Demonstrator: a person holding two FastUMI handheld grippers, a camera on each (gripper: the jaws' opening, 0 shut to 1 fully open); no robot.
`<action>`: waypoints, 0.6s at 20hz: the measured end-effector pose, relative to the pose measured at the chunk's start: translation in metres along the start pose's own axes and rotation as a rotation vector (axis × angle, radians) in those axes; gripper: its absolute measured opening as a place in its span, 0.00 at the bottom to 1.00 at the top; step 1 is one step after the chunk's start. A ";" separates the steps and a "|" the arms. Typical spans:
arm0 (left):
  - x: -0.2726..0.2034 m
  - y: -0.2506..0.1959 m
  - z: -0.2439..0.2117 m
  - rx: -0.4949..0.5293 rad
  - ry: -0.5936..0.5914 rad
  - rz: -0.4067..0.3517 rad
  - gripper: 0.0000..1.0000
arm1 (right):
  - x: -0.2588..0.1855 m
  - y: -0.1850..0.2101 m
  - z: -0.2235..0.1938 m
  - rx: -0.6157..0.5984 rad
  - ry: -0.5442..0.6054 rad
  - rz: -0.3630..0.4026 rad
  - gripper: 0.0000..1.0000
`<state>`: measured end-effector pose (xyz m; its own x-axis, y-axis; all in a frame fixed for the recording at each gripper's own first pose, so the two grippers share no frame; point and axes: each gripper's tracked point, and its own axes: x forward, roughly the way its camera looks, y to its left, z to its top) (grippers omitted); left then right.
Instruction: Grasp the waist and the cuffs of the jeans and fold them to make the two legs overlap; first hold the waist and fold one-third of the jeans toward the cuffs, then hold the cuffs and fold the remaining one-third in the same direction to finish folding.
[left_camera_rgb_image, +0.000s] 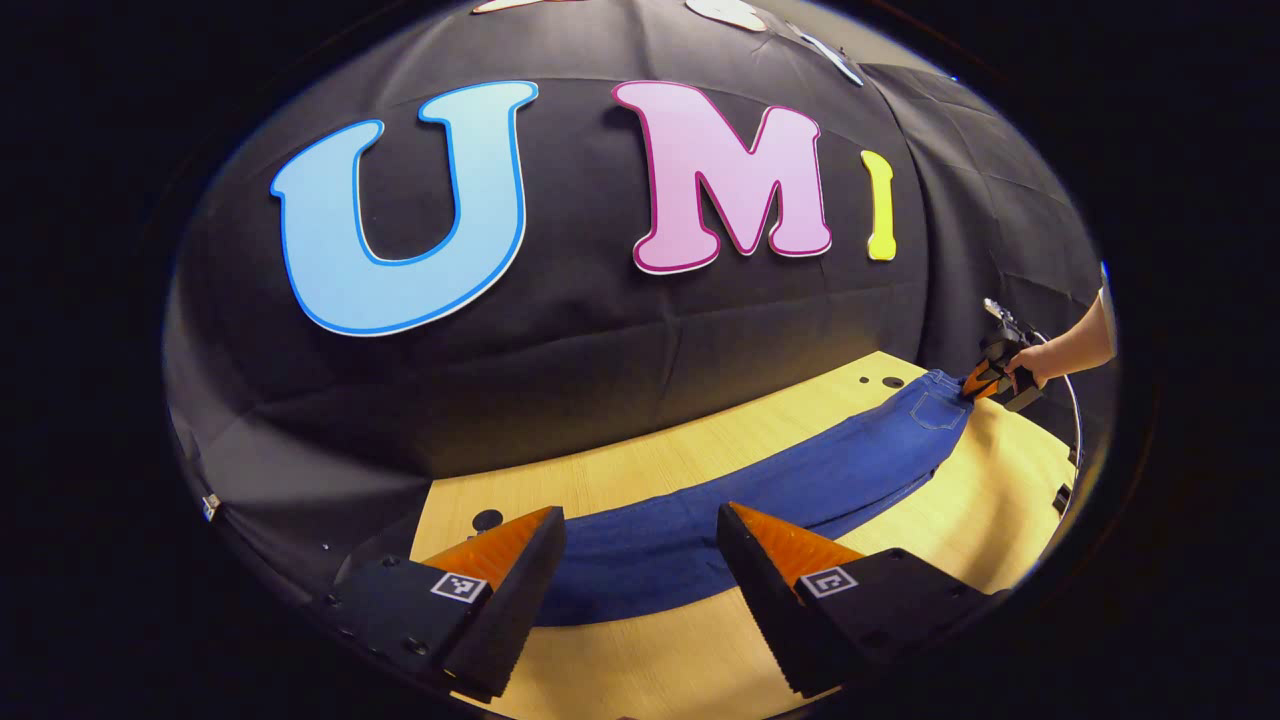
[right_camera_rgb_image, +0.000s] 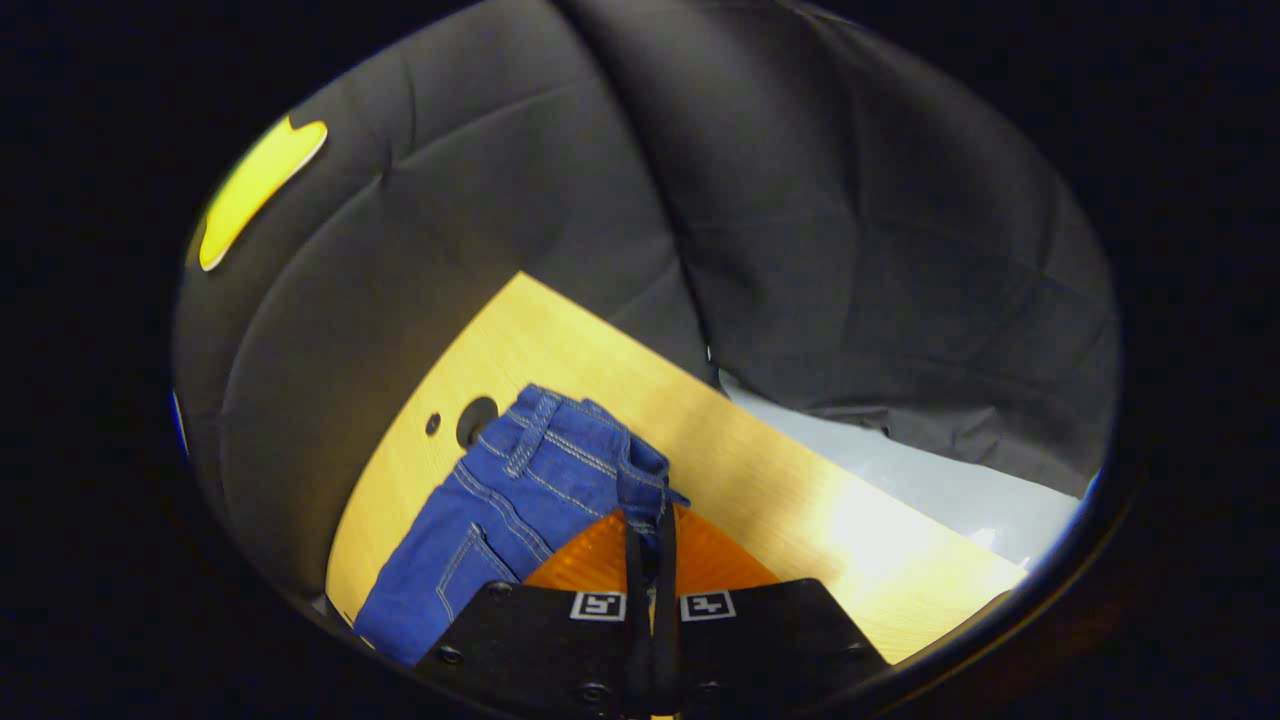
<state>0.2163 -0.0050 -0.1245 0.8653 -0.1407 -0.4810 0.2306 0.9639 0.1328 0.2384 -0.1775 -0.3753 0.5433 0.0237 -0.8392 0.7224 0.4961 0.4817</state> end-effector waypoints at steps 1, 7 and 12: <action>-0.001 0.001 0.001 0.000 -0.001 0.004 0.98 | -0.003 0.000 0.003 -0.033 -0.017 0.005 0.05; -0.011 0.010 -0.002 -0.008 -0.006 0.010 0.98 | -0.058 0.057 0.029 -0.316 -0.202 0.125 0.05; -0.023 0.010 -0.003 -0.015 -0.019 0.008 0.98 | -0.116 0.114 0.016 -0.549 -0.316 0.257 0.04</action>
<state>0.1977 0.0086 -0.1151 0.8756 -0.1372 -0.4631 0.2168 0.9684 0.1232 0.2644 -0.1375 -0.2192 0.8277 -0.0134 -0.5610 0.2773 0.8789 0.3882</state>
